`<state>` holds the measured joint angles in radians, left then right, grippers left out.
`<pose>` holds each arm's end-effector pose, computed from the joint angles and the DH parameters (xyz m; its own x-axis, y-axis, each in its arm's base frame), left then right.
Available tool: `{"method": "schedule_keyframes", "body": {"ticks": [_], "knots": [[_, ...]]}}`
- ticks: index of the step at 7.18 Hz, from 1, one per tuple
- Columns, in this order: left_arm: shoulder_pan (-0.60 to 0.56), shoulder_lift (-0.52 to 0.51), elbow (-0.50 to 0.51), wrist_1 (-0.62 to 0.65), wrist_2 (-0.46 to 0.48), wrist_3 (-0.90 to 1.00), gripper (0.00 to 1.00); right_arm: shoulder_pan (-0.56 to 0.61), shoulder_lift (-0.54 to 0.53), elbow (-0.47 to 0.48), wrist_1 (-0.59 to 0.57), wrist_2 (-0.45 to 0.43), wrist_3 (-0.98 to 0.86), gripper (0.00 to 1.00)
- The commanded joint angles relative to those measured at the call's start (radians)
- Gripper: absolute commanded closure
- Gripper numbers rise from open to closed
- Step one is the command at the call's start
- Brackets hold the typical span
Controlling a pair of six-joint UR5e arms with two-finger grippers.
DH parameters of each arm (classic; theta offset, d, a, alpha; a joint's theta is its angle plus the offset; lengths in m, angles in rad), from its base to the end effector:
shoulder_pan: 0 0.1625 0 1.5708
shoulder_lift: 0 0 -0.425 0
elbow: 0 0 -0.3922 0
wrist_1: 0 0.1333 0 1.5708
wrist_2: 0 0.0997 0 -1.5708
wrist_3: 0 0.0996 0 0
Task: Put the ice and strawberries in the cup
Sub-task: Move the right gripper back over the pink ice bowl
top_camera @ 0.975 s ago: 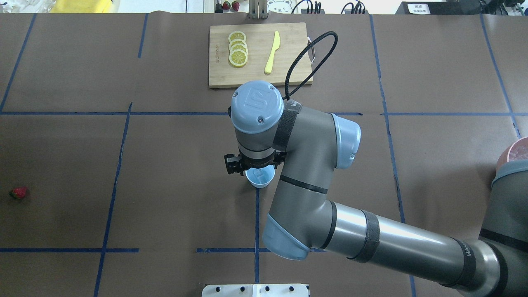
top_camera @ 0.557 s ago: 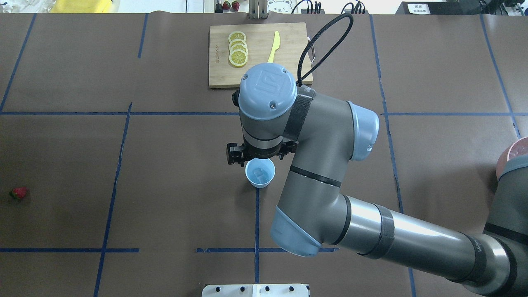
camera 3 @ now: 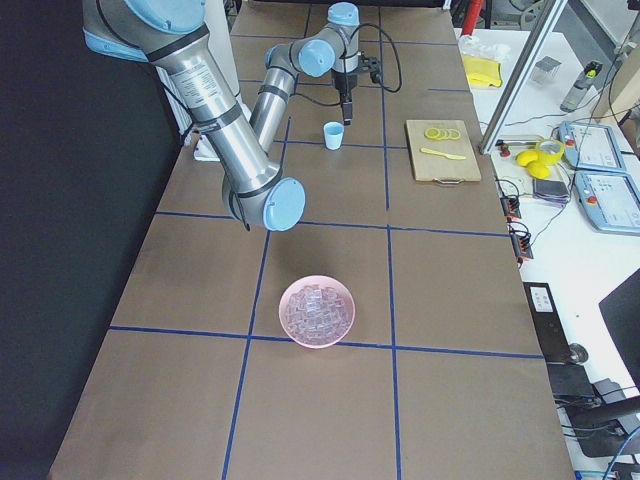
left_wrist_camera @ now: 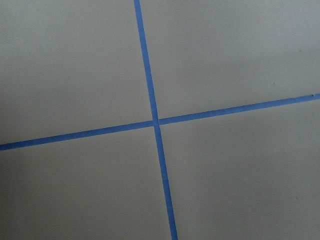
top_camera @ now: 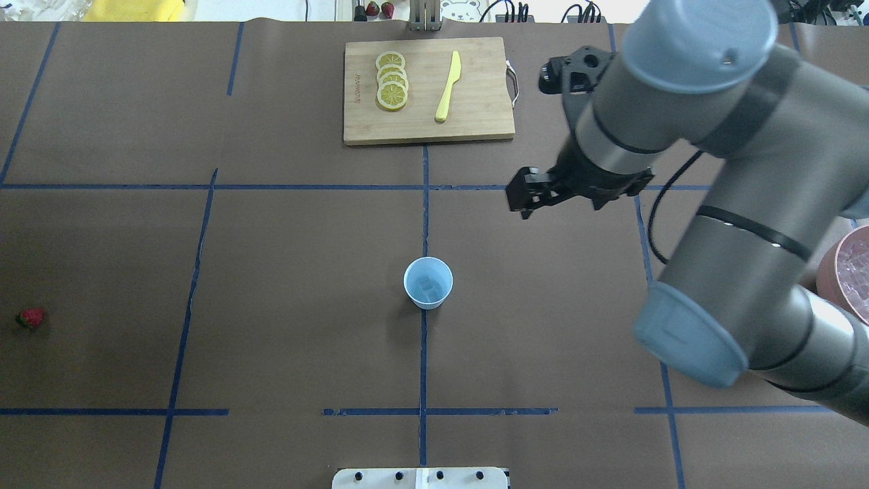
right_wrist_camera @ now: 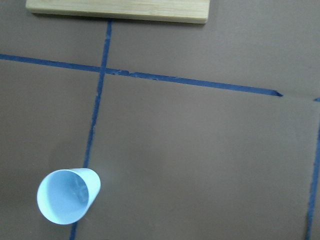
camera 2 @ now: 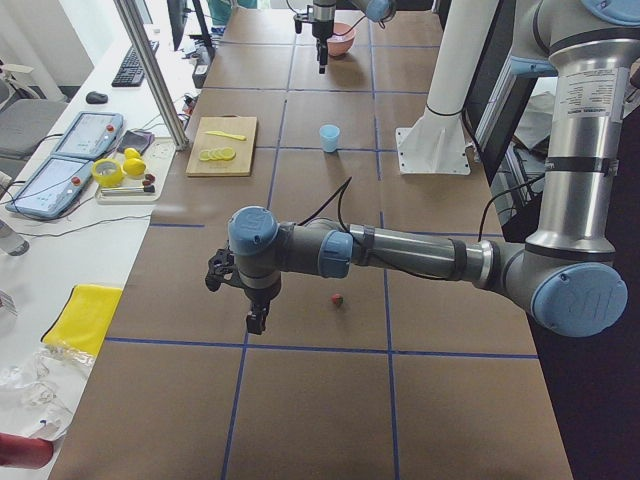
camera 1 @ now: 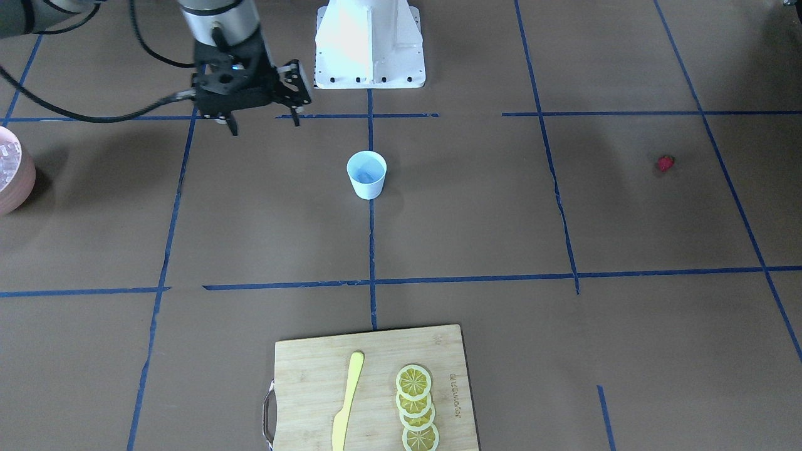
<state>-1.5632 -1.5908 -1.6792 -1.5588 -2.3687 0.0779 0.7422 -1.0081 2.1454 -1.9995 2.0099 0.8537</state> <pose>-0.0582 -0.5050 0.5947 0.6949 0.1655 -0.6999 -0.0618 0.9833 0.1711 -0.3261 -0.4225 0.1696 0.6898 -0.1745 0.7026 0.0603 0.9810 0.1844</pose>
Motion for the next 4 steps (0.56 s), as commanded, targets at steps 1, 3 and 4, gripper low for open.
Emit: {"method": "schedule_keyframes", "body": {"ticks": [1, 3, 4], "knots": [[0.000, 0.000, -0.002, -0.001, -0.001, -0.001, 0.00, 0.113, -0.272, 0.151, 0.010, 0.018, -0.244, 0.01], [0.000, 0.000, -0.002, 0.000, 0.000, -0.001, 0.00, 0.260, -0.497, 0.169, 0.112, 0.103, -0.405, 0.01], [0.000, 0.002, -0.002, -0.001, -0.001, -0.001, 0.00, 0.345, -0.646, 0.147, 0.260, 0.168, -0.479, 0.01]]}}
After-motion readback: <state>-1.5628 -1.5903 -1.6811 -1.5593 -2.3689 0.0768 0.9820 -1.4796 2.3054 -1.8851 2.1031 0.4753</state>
